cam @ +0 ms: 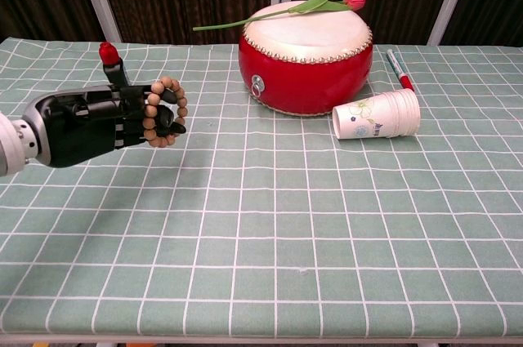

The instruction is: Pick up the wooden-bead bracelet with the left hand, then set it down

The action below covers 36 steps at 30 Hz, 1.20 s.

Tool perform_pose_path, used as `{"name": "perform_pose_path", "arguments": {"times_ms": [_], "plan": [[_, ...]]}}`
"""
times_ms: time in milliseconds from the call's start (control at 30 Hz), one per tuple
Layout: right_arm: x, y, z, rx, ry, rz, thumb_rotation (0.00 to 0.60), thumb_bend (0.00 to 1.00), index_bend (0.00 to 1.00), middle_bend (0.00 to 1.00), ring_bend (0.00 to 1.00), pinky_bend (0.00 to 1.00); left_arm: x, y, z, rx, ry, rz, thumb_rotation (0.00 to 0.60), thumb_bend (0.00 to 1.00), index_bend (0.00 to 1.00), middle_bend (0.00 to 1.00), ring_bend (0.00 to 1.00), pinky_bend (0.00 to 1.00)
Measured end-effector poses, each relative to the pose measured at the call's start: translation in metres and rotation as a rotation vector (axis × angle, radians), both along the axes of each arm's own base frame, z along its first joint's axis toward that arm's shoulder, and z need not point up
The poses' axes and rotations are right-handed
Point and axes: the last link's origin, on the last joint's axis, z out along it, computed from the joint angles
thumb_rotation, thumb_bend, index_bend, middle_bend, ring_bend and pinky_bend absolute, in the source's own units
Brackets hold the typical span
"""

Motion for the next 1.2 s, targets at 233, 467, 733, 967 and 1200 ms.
{"name": "perform_pose_path", "arguments": {"times_ms": [233,467,733,967,1200], "plan": [[-0.001,0.001,0.0,0.0,-0.002,-0.002,0.6,0.27,0.0,0.09,0.0,0.0,-0.001,0.002,0.004,0.046,0.015,-0.026,0.173,0.59,0.41,0.47,0.27,0.07],[-0.004,0.003,0.0,-0.001,-0.009,-0.007,0.6,0.27,0.0,0.09,0.0,0.0,-0.007,0.005,0.004,0.158,0.197,-0.175,0.164,0.52,0.4,0.4,0.2,0.08],[-0.007,0.004,-0.001,0.001,-0.017,-0.012,0.6,0.27,0.0,0.09,0.0,0.0,-0.015,0.008,0.001,0.364,0.592,-0.444,0.229,0.25,0.36,0.35,0.18,0.07],[-0.011,0.004,-0.004,0.028,-0.027,-0.026,0.6,0.27,0.0,0.09,0.0,0.0,-0.013,0.005,0.019,0.614,0.928,-0.612,0.521,0.18,0.36,0.35,0.18,0.07],[-0.021,0.005,-0.008,0.11,-0.04,-0.071,0.6,0.28,0.0,0.08,0.0,0.0,-0.04,0.002,0.085,0.85,1.031,-0.415,0.6,0.18,0.36,0.34,0.18,0.06]]}}
